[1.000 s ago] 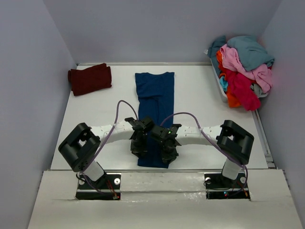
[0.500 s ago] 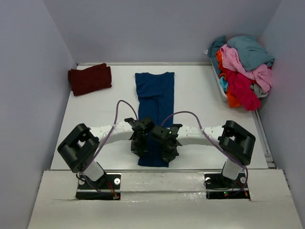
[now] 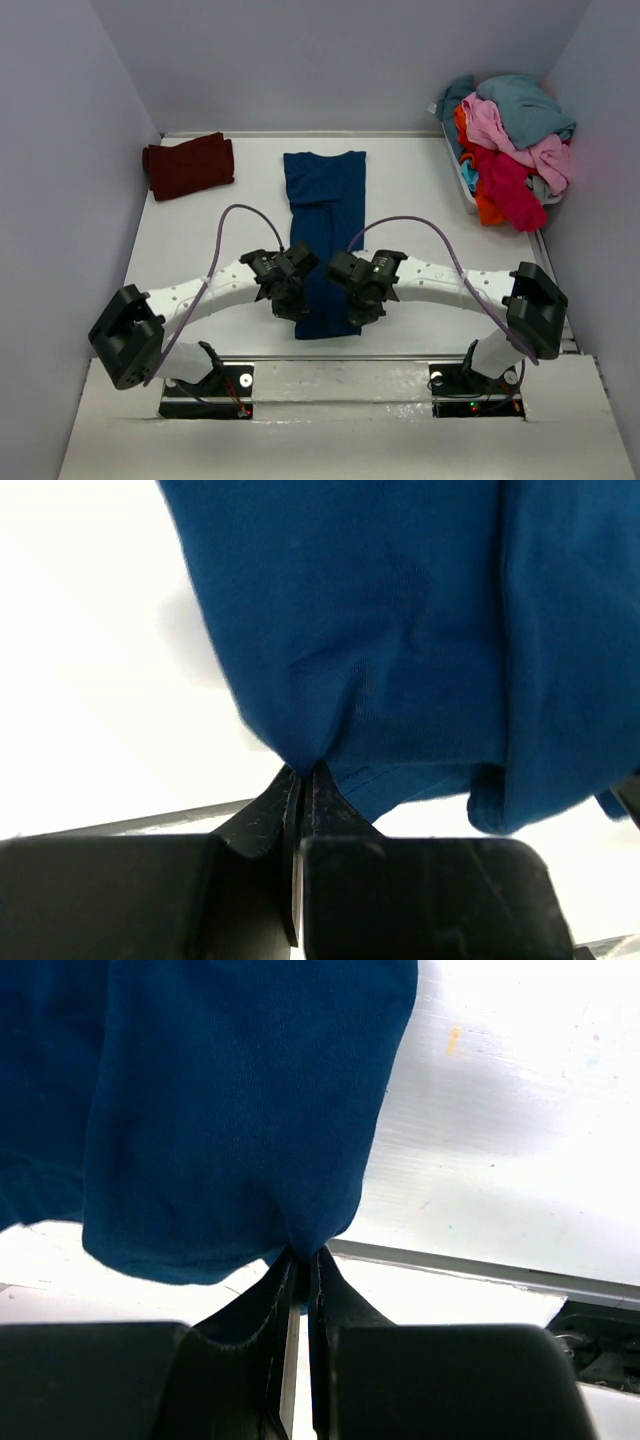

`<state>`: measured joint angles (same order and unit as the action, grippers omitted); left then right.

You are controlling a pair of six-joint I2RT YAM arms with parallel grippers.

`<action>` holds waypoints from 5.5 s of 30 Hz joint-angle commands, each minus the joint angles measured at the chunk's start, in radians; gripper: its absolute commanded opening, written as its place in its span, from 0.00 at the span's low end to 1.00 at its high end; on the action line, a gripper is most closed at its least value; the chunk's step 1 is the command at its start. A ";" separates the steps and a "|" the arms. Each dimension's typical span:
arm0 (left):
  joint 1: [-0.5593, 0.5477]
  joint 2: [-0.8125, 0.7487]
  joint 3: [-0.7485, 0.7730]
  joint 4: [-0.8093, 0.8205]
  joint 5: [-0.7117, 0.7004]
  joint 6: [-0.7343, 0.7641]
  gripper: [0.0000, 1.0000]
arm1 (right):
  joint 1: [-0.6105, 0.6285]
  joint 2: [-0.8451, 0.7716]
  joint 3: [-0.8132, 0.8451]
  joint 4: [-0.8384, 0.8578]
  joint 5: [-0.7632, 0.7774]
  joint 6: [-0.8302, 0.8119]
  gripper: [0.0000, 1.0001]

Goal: Fold and stack the t-shirts
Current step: Grab the bottom of the folded rectangular tshirt with both arms, then fold the folded rectangular tshirt in 1/3 of the way

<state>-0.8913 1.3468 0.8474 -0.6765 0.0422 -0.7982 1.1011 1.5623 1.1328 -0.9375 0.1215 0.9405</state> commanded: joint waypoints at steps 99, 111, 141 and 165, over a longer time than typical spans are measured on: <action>0.365 0.675 0.798 0.075 -0.398 0.307 0.87 | -0.400 0.522 0.693 0.034 0.240 -0.405 0.34; 0.365 0.624 0.795 0.090 -0.412 0.318 0.87 | -0.442 0.591 0.850 0.025 0.265 -0.454 0.49; 0.315 0.440 0.513 0.003 -0.314 0.304 0.85 | -0.431 0.396 0.429 0.037 0.078 -0.327 0.29; 0.333 0.568 0.676 -0.015 -0.334 0.346 0.85 | -0.431 0.576 0.772 -0.038 0.147 -0.401 0.33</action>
<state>-0.5671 1.9022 1.4803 -0.6731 -0.2661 -0.4740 0.6624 2.1162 1.8423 -0.9565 0.2424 0.5648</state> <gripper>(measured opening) 0.851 0.326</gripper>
